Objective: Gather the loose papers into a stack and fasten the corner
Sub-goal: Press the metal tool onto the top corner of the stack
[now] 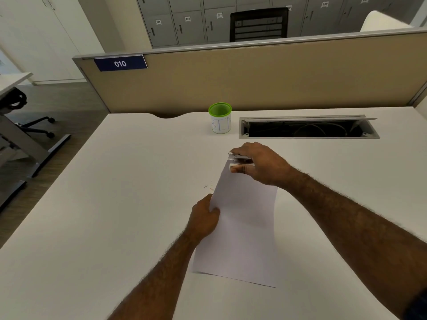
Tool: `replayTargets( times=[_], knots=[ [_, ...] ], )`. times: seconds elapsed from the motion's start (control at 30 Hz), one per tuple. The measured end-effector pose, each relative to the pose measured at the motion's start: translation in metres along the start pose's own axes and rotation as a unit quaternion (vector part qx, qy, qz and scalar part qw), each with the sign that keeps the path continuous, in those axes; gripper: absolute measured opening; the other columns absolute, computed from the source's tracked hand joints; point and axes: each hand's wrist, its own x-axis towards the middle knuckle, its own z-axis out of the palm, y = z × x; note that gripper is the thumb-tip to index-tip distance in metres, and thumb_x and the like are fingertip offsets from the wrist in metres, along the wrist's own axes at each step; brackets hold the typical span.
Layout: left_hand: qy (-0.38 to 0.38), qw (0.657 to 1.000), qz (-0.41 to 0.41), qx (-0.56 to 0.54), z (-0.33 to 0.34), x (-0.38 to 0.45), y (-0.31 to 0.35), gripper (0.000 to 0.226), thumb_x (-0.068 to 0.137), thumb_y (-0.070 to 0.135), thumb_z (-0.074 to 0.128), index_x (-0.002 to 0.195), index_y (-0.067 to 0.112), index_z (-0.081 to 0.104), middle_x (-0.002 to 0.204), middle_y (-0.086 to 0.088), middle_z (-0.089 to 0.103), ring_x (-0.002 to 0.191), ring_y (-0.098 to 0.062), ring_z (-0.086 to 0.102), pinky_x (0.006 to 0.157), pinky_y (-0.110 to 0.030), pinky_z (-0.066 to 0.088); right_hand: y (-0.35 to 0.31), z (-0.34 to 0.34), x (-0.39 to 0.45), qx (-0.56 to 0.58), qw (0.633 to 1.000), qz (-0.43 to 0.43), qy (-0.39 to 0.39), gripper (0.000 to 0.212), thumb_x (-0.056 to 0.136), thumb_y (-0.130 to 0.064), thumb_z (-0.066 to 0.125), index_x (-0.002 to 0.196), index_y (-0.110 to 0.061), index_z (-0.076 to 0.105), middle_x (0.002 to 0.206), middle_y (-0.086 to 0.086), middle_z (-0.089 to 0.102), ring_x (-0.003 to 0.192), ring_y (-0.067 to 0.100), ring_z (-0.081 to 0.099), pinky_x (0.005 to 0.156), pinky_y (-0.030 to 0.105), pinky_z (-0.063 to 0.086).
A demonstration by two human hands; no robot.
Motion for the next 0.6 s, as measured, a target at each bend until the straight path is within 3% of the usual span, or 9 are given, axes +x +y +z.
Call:
replayTargets(
  times=[0.1, 0.17, 0.27, 0.43, 0.5, 0.6],
  knots=[
    [0.005, 0.999, -0.019, -0.045, -0.002, 0.001, -0.003, 0.045, 0.090, 0.001, 0.049, 0.132, 0.015, 0.058, 0.122, 0.001, 0.065, 0.107, -0.021, 0.063, 0.090, -0.030, 0.051, 0.007, -0.001, -0.006, 0.069, 0.987, 0.034, 0.138, 0.040, 0.087, -0.041, 0.064, 0.119, -0.018, 0.062, 0.105, 0.002, 0.057, 0.094, 0.013, 0.050, 0.082, 0.025, 0.036],
    [0.005, 0.996, -0.037, -0.081, -0.003, 0.002, -0.005, 0.045, 0.088, -0.001, 0.049, 0.127, 0.018, 0.060, 0.113, 0.001, 0.068, 0.099, -0.018, 0.065, 0.081, -0.025, 0.052, 0.022, 0.000, -0.010, 0.103, 0.964, 0.106, 0.222, 0.034, 0.088, -0.039, 0.064, 0.112, -0.016, 0.064, 0.097, 0.002, 0.054, 0.087, 0.014, 0.049, 0.077, 0.025, 0.034],
    [0.005, 0.989, -0.067, -0.133, -0.005, 0.003, -0.007, 0.043, 0.084, -0.003, 0.052, 0.116, 0.022, 0.065, 0.099, 0.005, 0.071, 0.088, -0.018, 0.067, 0.073, -0.026, 0.053, 0.061, 0.008, -0.020, 0.110, 0.930, 0.200, 0.288, 0.032, 0.089, -0.041, 0.061, 0.099, -0.010, 0.064, 0.091, 0.007, 0.060, 0.084, 0.021, 0.052, 0.072, 0.026, 0.033],
    [-0.008, 0.973, -0.115, -0.200, -0.005, 0.005, -0.012, 0.049, 0.067, 0.012, 0.059, 0.114, 0.022, 0.067, 0.105, -0.004, 0.073, 0.097, -0.030, 0.068, 0.079, -0.036, 0.055, 0.122, 0.031, -0.051, 0.111, 0.878, 0.340, 0.317, 0.043, 0.088, -0.041, 0.060, 0.099, 0.001, 0.063, 0.092, 0.023, 0.063, 0.085, 0.039, 0.061, 0.069, 0.032, 0.044],
    [-0.009, 0.969, -0.126, -0.213, -0.004, 0.006, -0.014, 0.047, 0.074, 0.008, 0.061, 0.119, 0.021, 0.065, 0.109, -0.006, 0.072, 0.099, -0.030, 0.066, 0.083, -0.038, 0.055, 0.133, 0.038, -0.064, 0.092, 0.860, 0.401, 0.301, 0.044, 0.089, -0.036, 0.061, 0.112, 0.001, 0.060, 0.105, 0.028, 0.057, 0.095, 0.044, 0.058, 0.080, 0.042, 0.048],
    [-0.013, 0.960, -0.143, -0.240, -0.003, 0.008, -0.015, 0.042, 0.082, 0.000, 0.058, 0.117, 0.021, 0.065, 0.107, -0.005, 0.071, 0.097, -0.028, 0.065, 0.078, -0.035, 0.053, 0.140, 0.046, -0.080, 0.052, 0.844, 0.452, 0.285, 0.046, 0.089, -0.029, 0.063, 0.123, 0.002, 0.054, 0.115, 0.031, 0.050, 0.106, 0.047, 0.051, 0.089, 0.045, 0.045]
  ],
)
